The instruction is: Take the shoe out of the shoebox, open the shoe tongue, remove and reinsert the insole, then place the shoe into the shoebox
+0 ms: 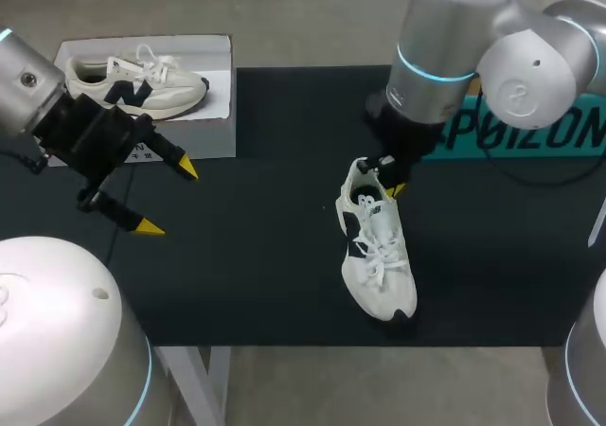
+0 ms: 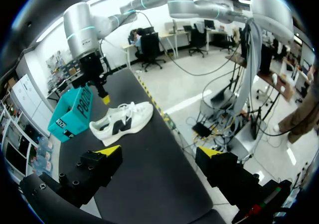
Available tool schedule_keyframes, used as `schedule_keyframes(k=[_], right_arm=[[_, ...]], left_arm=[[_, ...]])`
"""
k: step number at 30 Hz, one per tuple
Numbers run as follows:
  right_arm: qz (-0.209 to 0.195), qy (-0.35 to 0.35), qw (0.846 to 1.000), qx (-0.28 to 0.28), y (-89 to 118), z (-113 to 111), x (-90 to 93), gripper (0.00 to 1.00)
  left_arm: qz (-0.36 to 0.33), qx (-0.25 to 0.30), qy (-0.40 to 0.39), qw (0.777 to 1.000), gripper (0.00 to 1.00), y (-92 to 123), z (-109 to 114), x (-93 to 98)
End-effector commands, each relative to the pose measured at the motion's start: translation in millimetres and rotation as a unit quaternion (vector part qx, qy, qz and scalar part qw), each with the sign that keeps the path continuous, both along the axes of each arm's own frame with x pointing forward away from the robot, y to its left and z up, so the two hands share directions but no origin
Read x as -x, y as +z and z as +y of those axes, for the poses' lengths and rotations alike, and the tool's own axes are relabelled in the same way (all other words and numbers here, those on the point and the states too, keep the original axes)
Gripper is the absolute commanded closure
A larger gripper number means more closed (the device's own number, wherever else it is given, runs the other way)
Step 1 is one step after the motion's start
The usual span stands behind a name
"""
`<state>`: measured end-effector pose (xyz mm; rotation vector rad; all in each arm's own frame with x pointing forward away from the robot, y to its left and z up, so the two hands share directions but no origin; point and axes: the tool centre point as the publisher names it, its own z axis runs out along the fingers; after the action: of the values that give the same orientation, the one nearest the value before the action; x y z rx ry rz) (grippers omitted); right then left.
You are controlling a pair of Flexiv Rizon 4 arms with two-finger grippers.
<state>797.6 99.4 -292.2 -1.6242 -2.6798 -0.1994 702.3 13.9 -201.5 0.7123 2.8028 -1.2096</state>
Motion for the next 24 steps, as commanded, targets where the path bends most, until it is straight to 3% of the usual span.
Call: schedule_keyframes(k=[1,4,7,17,18,19,20,24], right_arm=[[-0.019,0.146,0.989,0.009,-1.1,6.7,4.3,1.0],[-0.019,0.241,0.966,0.089,-7.8,11.6,7.1,1.0],[-0.026,0.247,0.958,0.141,-10.3,10.6,7.9,1.0],[-0.024,0.237,0.963,0.123,-8.6,8.5,5.5,0.99],[-0.024,0.237,0.963,0.123,-8.6,8.5,5.5,0.68],[-0.024,0.237,0.963,0.123,-8.6,8.5,5.5,0.53],[-0.024,0.237,0.963,0.123,-8.6,8.5,5.5,0.0],[-0.024,0.237,0.963,0.123,-8.6,8.5,5.5,0.0]], left_arm=[[0.0,-0.002,0.0,1.0,0.0,0.2,0.2,0.0],[0.0,-0.002,0.0,1.0,0.0,0.2,0.2,0.0],[0.0,-0.002,0.0,1.0,0.0,0.2,0.2,0.0],[0.0,-0.002,0.0,1.0,0.0,0.2,0.2,0.0],[0.0,-0.002,0.0,1.0,0.0,0.2,0.2,0.0],[0.0,-0.002,0.0,1.0,0.0,0.2,0.2,0.0],[0.0,-0.002,0.0,1.0,0.0,0.2,0.2,0.0],[0.0,-0.002,0.0,1.0,0.0,0.2,0.2,0.0]])
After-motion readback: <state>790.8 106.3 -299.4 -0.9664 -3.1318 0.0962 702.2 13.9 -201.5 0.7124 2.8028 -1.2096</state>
